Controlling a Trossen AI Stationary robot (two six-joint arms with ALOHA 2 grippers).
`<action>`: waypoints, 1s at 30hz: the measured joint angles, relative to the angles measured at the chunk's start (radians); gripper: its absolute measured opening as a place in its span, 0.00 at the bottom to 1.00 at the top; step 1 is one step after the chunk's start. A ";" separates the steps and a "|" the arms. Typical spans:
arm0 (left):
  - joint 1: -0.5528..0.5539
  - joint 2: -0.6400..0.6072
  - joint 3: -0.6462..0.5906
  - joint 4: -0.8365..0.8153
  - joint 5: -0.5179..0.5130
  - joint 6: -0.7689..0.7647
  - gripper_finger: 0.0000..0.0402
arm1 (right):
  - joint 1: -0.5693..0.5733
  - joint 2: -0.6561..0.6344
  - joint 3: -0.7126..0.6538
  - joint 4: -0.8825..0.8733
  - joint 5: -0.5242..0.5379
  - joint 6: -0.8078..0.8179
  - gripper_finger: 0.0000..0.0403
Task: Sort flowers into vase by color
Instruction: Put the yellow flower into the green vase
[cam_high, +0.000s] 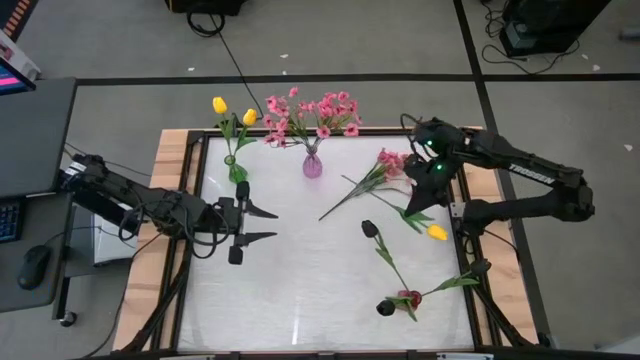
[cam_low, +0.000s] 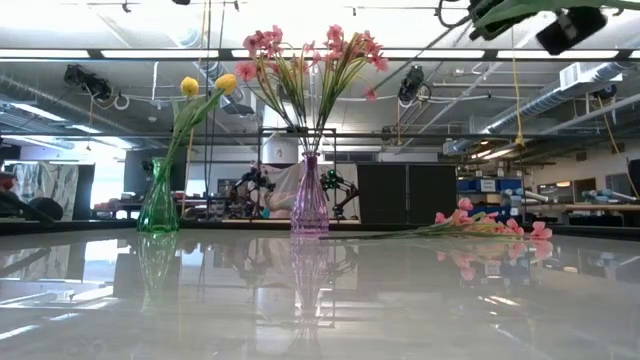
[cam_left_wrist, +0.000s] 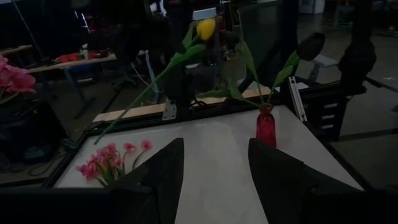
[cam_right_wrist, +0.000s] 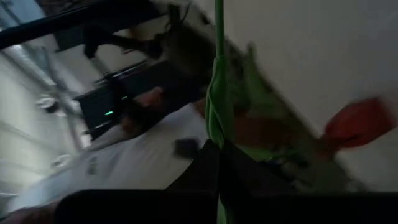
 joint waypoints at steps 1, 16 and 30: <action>0.000 0.000 0.000 0.000 0.000 0.002 0.46 | 0.001 -0.006 0.000 0.014 -0.021 0.040 0.04; 0.000 0.000 0.000 0.205 -0.036 0.289 0.46 | 0.095 0.019 0.000 0.752 0.042 0.684 0.04; 0.000 0.000 0.000 0.225 -0.171 0.602 0.46 | 0.266 0.128 0.000 0.972 0.288 0.942 0.04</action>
